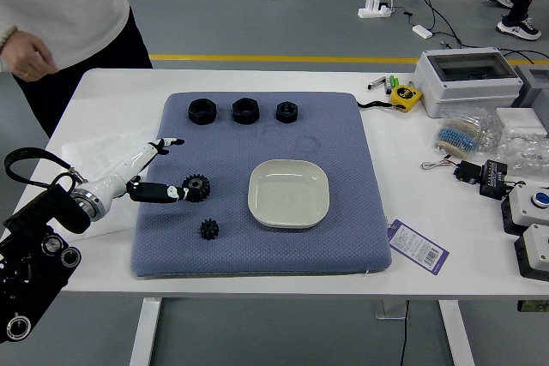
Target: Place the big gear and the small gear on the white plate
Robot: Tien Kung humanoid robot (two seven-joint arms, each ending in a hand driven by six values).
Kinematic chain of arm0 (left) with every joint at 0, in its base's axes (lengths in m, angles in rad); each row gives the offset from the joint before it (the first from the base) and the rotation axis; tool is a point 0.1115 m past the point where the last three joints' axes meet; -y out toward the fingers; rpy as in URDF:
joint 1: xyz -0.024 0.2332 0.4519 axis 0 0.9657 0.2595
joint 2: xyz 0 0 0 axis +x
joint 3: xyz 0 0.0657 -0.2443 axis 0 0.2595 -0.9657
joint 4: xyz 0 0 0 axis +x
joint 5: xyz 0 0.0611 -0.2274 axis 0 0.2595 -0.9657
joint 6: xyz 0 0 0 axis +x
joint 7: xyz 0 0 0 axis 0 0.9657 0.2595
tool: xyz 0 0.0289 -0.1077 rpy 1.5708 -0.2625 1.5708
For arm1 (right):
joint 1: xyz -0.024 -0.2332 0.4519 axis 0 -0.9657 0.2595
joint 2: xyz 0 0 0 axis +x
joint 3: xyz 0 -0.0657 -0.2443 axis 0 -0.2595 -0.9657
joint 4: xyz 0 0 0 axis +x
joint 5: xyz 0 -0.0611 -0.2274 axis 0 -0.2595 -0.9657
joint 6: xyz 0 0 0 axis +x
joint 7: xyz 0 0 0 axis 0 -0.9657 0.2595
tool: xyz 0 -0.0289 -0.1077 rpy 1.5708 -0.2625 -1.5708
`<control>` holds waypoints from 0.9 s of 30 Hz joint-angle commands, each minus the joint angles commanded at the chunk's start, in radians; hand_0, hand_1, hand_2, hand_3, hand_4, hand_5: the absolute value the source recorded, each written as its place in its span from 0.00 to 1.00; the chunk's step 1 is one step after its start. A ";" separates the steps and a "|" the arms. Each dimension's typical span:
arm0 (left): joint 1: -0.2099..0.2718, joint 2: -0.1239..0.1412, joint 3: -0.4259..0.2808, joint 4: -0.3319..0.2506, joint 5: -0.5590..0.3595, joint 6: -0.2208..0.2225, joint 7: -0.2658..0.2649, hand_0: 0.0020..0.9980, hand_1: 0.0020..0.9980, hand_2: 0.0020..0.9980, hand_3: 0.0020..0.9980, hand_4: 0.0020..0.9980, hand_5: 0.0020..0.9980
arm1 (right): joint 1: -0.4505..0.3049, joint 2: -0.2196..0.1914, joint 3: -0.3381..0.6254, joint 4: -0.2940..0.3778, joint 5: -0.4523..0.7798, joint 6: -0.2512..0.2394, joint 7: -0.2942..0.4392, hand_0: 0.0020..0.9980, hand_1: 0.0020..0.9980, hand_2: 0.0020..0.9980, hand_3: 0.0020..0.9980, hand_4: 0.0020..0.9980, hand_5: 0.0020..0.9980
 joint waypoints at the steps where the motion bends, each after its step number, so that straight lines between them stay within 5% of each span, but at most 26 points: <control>1: -0.006 0.003 0.018 0.000 0.015 0.002 -0.004 0.79 0.82 0.89 0.87 1.00 0.31 | 0.000 0.000 -0.001 0.000 0.001 0.000 0.000 0.65 0.65 0.73 0.58 0.84 0.68; 3: -0.029 0.008 0.059 0.014 0.050 0.016 -0.014 0.74 0.78 0.85 0.85 1.00 0.22 | 0.002 -0.001 -0.002 0.000 0.003 0.000 0.001 0.65 0.65 0.73 0.58 0.84 0.68; 9: -0.078 0.008 0.102 0.071 0.086 0.042 -0.027 0.72 0.75 0.81 0.83 1.00 0.18 | 0.006 -0.002 -0.002 0.000 0.006 0.000 0.001 0.65 0.65 0.73 0.58 0.84 0.68; 27: -0.150 -0.051 0.105 0.223 0.104 0.063 -0.036 0.67 0.69 0.75 0.80 0.99 0.16 | 0.015 -0.002 0.003 0.000 -0.005 -0.002 -0.002 0.65 0.65 0.73 0.58 0.84 0.68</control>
